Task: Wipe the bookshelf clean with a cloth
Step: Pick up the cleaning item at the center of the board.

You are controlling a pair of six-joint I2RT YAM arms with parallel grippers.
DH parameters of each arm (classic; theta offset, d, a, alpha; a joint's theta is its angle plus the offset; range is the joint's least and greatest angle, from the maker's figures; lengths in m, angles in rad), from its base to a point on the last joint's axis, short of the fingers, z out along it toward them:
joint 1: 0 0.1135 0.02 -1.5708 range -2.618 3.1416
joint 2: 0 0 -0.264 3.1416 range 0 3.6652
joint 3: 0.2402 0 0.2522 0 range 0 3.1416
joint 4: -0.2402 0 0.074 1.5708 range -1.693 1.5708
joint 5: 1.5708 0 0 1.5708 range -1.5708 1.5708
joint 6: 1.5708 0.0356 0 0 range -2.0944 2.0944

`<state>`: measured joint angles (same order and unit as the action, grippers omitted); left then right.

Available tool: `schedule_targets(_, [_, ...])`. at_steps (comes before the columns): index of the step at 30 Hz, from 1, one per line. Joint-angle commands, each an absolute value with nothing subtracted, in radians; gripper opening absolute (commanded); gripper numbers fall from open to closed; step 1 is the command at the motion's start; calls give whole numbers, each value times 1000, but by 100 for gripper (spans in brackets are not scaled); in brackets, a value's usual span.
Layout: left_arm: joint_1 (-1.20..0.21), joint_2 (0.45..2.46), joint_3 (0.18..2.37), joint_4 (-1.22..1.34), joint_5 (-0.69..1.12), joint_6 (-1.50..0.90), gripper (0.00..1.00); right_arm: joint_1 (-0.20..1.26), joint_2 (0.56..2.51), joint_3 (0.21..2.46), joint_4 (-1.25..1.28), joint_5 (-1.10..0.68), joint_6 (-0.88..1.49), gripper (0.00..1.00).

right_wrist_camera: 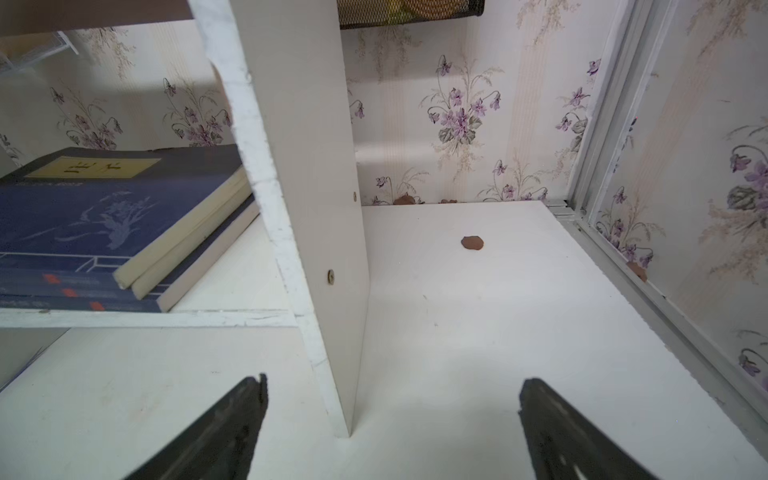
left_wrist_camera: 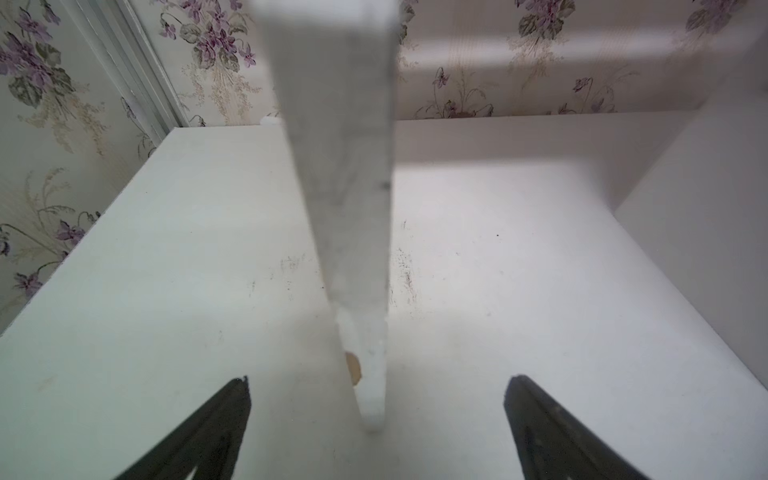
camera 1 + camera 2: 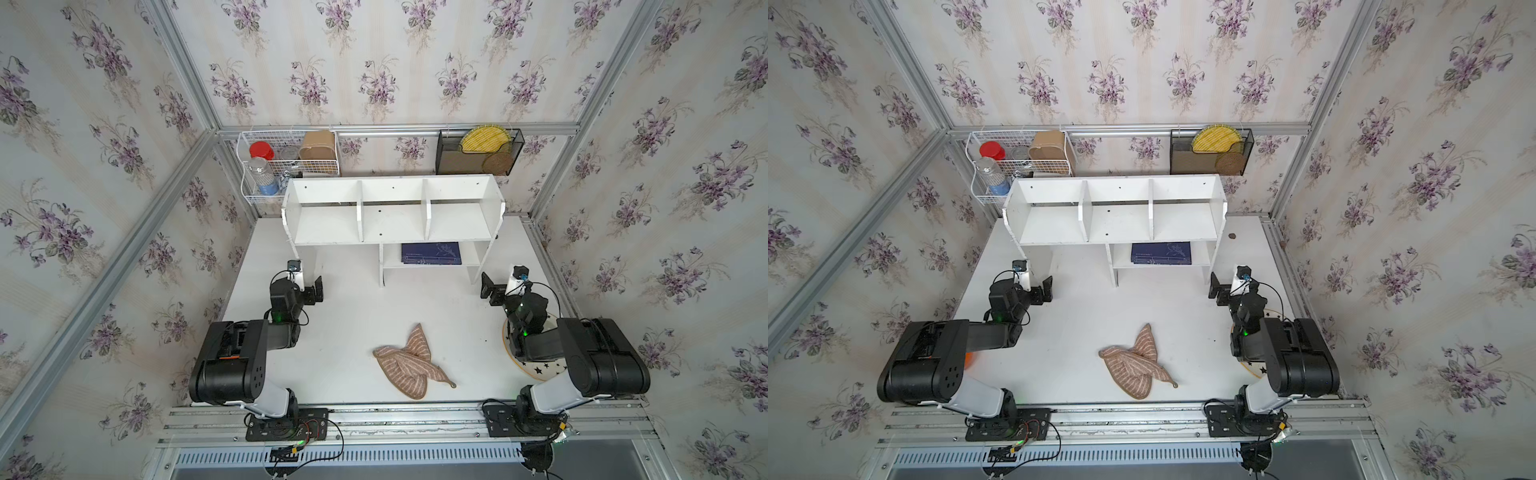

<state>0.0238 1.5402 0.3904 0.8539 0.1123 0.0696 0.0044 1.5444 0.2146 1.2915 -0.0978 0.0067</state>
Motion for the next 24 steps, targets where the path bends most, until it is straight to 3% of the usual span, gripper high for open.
schedule_targets(1, [24,1542,394,884,118,63,99,5,1541,216,1301,-87,6,100])
schedule_targets(20, [24,1526,404,838,113,62,99,4,1541,216,1299,-60,16,100])
schedule_targets(24, [24,1429,439,720,-13,17,99,6,1451,218,1204,4,40,100])
